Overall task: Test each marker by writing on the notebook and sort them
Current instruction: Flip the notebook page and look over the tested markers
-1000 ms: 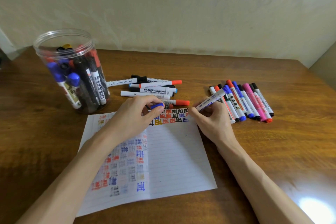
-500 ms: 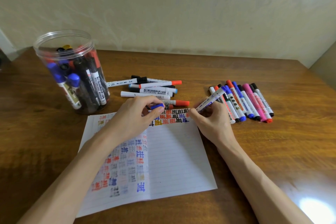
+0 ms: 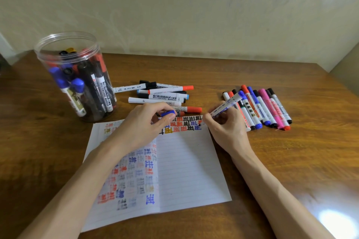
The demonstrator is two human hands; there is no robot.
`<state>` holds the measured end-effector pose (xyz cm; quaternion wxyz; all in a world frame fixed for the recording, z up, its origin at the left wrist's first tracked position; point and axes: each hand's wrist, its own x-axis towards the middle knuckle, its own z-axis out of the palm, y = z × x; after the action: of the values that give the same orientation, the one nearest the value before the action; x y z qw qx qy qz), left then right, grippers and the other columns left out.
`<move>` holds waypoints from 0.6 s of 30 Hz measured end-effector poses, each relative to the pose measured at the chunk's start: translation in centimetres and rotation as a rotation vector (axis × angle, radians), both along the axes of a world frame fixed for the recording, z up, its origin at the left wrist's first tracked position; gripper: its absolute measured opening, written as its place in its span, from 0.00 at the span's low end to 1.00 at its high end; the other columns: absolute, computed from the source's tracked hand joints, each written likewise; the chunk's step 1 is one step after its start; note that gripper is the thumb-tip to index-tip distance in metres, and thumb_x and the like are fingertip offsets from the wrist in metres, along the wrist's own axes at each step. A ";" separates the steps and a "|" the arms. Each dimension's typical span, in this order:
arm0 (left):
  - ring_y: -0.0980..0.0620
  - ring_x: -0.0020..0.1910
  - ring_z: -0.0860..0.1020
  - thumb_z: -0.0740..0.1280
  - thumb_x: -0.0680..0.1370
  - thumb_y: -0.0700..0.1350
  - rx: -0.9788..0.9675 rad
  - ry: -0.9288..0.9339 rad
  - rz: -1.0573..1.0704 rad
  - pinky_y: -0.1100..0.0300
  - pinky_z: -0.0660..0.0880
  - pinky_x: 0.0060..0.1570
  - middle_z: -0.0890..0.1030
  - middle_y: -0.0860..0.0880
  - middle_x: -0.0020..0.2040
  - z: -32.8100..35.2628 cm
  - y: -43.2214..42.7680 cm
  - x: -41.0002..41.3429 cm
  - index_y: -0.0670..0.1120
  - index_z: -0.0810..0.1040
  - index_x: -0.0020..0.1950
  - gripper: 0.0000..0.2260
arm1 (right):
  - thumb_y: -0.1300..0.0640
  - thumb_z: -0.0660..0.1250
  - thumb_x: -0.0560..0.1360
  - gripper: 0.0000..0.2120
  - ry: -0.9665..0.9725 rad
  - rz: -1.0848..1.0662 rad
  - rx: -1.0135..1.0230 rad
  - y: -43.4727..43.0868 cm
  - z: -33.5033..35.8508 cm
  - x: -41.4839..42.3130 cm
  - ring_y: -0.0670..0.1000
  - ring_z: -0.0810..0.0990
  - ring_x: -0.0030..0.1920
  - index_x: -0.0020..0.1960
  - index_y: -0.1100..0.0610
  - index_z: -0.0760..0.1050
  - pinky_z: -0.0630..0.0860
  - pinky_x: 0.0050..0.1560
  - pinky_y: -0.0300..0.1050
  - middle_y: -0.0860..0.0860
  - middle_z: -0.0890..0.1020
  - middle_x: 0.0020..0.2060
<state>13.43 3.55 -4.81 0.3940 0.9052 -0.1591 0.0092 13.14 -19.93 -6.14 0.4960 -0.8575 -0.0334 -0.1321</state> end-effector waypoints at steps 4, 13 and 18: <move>0.61 0.47 0.82 0.66 0.83 0.54 -0.015 0.000 -0.012 0.59 0.81 0.46 0.84 0.61 0.48 0.2 0.0 -0.1 0.56 0.82 0.60 0.09 | 0.60 0.71 0.75 0.05 0.029 0.016 -0.007 -0.1 -0.2 0.2 0.51 0.84 0.37 0.40 0.58 0.80 0.82 0.39 0.55 0.50 0.85 0.34; 0.54 0.36 0.83 0.72 0.77 0.50 -0.162 0.026 -0.031 0.64 0.79 0.36 0.84 0.61 0.48 1.0 -0.9 -0.9 0.57 0.80 0.60 0.12 | 0.62 0.72 0.78 0.03 0.148 0.043 0.357 -0.3 0.7 0.0 0.43 0.84 0.37 0.47 0.62 0.80 0.78 0.36 0.37 0.48 0.84 0.35; 0.51 0.33 0.83 0.73 0.77 0.50 -0.160 0.055 0.011 0.64 0.78 0.33 0.84 0.56 0.50 0.9 -1.0 -0.7 0.52 0.79 0.54 0.08 | 0.58 0.74 0.79 0.05 0.204 0.190 0.523 -0.2 1.1 -0.1 0.47 0.76 0.35 0.50 0.60 0.81 0.73 0.39 0.43 0.53 0.79 0.34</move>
<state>12.72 2.59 -3.93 0.4693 0.8715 -0.1421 -0.0009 13.02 -20.16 -5.08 0.7110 -0.7026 -0.0285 -0.0024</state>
